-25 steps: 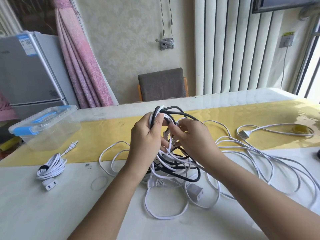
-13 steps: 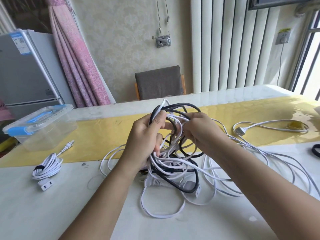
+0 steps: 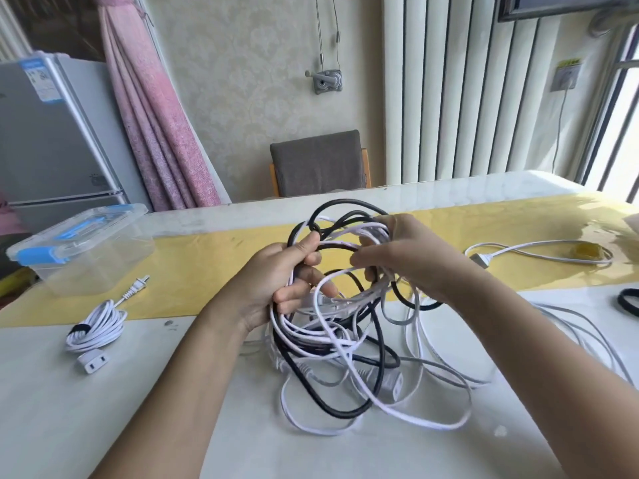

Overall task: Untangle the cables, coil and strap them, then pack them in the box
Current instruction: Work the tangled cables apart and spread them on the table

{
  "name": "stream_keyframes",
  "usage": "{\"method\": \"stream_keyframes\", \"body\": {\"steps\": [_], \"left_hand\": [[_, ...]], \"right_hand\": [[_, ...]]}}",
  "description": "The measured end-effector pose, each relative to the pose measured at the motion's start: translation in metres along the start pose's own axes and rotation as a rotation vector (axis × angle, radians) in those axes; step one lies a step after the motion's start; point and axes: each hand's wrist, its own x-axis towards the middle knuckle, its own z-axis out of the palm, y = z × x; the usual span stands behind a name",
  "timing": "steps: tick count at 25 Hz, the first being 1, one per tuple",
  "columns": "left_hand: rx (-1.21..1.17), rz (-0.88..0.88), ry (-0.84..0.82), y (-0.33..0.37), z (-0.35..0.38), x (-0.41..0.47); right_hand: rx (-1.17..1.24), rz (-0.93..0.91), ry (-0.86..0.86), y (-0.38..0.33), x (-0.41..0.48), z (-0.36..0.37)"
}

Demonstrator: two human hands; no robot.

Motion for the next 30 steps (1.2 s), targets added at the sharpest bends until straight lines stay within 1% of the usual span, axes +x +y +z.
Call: {"method": "stream_keyframes", "body": {"steps": [2, 3, 4, 6, 9, 10, 11, 12, 13, 15, 16, 17, 18, 21, 22, 24, 26, 27, 29, 30], "left_hand": [[-0.103, 0.010, 0.035, 0.000, 0.005, 0.001], [-0.166, 0.039, 0.063, 0.000, 0.009, 0.002], [-0.235, 0.068, 0.085, -0.001, 0.013, 0.004], [-0.380, 0.108, 0.095, -0.004, 0.021, 0.006], [-0.567, 0.141, 0.081, -0.006, 0.028, 0.007], [-0.608, 0.154, 0.082, -0.005, 0.030, 0.006], [-0.633, 0.174, 0.090, -0.005, 0.032, 0.005], [-0.641, 0.201, 0.111, -0.004, 0.035, 0.004], [-0.634, 0.228, 0.146, -0.004, 0.036, 0.003], [-0.598, 0.278, 0.224, -0.004, 0.039, 0.002], [-0.575, 0.298, 0.259, -0.003, 0.041, 0.001], [-0.547, 0.315, 0.292, -0.003, 0.042, 0.000], [-0.515, 0.332, 0.321, -0.003, 0.044, -0.001], [-0.436, 0.372, 0.366, -0.003, 0.048, -0.004], [-0.422, 0.380, 0.367, -0.004, 0.049, -0.005], [-0.389, 0.389, 0.363, -0.004, 0.048, -0.005], [-0.339, 0.381, 0.350, -0.004, 0.046, -0.006], [-0.301, 0.360, 0.326, -0.005, 0.045, -0.006], [-0.220, 0.295, 0.245, -0.004, 0.039, -0.004], [-0.191, 0.270, 0.217, -0.003, 0.033, -0.003]], "right_hand": [[-0.535, -0.127, 0.204, 0.000, -0.001, 0.005], [-0.727, -0.179, 0.287, -0.001, -0.003, 0.009], [-0.843, -0.214, 0.357, -0.003, -0.005, 0.012], [-0.902, -0.292, 0.513, -0.004, -0.008, 0.015], [-1.010, -0.578, 0.796, -0.004, -0.008, 0.012], [-1.035, -0.606, 0.855, -0.004, -0.007, 0.010], [-1.049, -0.571, 0.873, -0.005, -0.007, 0.009], [-1.068, -0.485, 0.862, -0.007, -0.007, 0.010], [-1.099, -0.366, 0.842, -0.008, -0.007, 0.011], [-1.184, -0.089, 0.706, -0.011, -0.008, 0.014], [-1.192, 0.037, 0.626, -0.014, -0.010, 0.016], [-1.170, 0.110, 0.570, -0.017, -0.011, 0.017], [-1.142, 0.128, 0.522, -0.019, -0.012, 0.017], [-1.026, 0.088, 0.355, -0.017, -0.011, 0.016], [-0.928, 0.075, 0.356, -0.014, -0.008, 0.013], [-0.698, 0.020, 0.459, -0.008, -0.004, 0.007], [-0.570, -0.091, 0.584, -0.006, -0.003, 0.004], [-0.502, -0.154, 0.608, -0.005, -0.003, 0.003], [-0.341, -0.240, 0.555, -0.007, -0.003, 0.003], [-0.237, -0.251, 0.475, -0.007, -0.003, 0.002]]}}
